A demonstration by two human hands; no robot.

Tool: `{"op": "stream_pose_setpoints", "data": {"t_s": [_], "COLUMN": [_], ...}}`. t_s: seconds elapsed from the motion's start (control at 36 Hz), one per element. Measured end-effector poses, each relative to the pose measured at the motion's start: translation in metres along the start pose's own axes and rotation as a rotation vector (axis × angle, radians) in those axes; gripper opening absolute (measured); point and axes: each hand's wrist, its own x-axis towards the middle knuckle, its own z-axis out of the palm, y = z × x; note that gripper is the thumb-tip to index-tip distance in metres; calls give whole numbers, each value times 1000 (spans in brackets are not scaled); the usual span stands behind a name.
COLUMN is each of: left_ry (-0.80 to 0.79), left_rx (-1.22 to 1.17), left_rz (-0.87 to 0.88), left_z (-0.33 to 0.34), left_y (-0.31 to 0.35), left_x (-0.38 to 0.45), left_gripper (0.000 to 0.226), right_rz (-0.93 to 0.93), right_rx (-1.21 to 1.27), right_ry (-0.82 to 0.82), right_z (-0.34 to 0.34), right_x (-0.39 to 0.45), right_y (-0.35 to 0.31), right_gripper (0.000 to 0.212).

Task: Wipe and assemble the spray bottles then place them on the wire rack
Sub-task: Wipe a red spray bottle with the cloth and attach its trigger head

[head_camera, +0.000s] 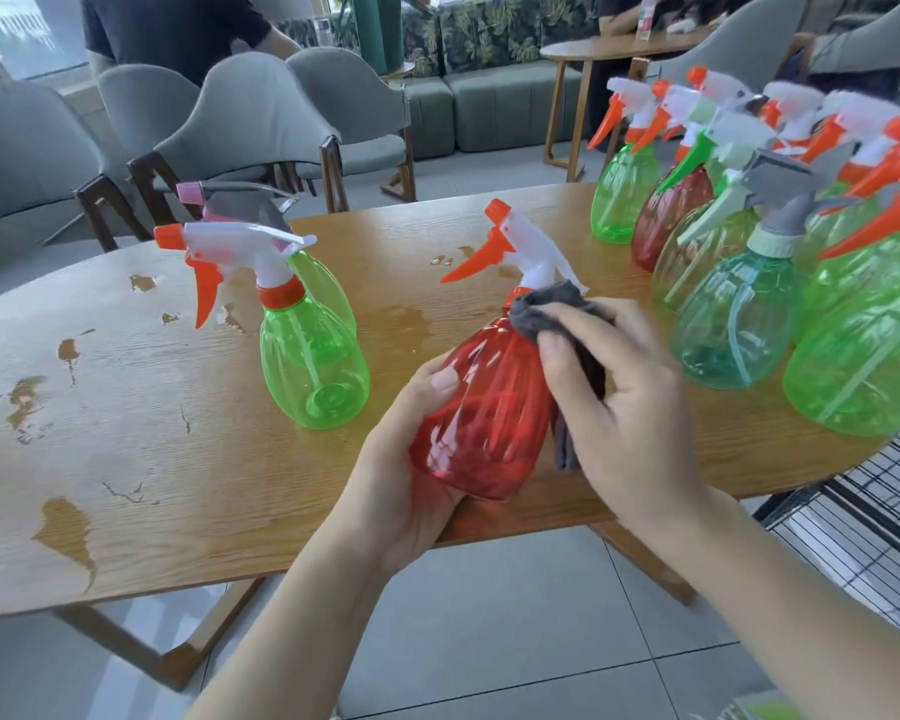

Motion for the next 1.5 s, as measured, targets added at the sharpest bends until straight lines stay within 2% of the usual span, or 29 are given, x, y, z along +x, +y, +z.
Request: {"op": "stream_pose_setpoints", "data": {"t_s": [0.11,0.22,0.39,0.47,0.58,0.78,0.86,0.97,1.08,1.19,1.39,1.5], "left_ry": [43,30,44,53,74,68,79,61,40,4,-28,-14], "left_rx": [-3,6,78,55,-6,35,-13,-2,11,-53,-5,17], "left_rz": [12,9,17,32,34,32,21,-43,-38,12,32,36], "left_z": [-1,-3,0,-1,-3,-2,-1,-7,-7,-4,-3,-4], "left_y": [1,0,-4,-3,-2,-3,-2,-2,-1,-1,-2,-2], "left_x": [0,1,4,4,4,5,3,2,2,4,3,3], "left_gripper": [74,76,69,72,87,82,89,85,87,89,69,73], "right_rz": [-73,-172,-44,-112,-255,-194,-282,-465,-553,-462,19,-2], "right_rx": [36,14,13,23,0,2,-15,-64,-102,-107,54,72], "right_ry": [-5,-29,-5,-25,-77,-58,-79,-140,-140,-84,3,7], "right_z": [3,3,1,2,4,2,3,9,8,4,-1,0], "right_x": [-9,-11,-5,-12,-19,-15,-22,-32,-29,-19,-3,-10], "right_y": [-4,-7,-3,-7,-11,-11,-17,-19,-14,-6,-1,-5], "right_gripper": [22,21,21,20,18,20,17,17,16,17,23,22]}}
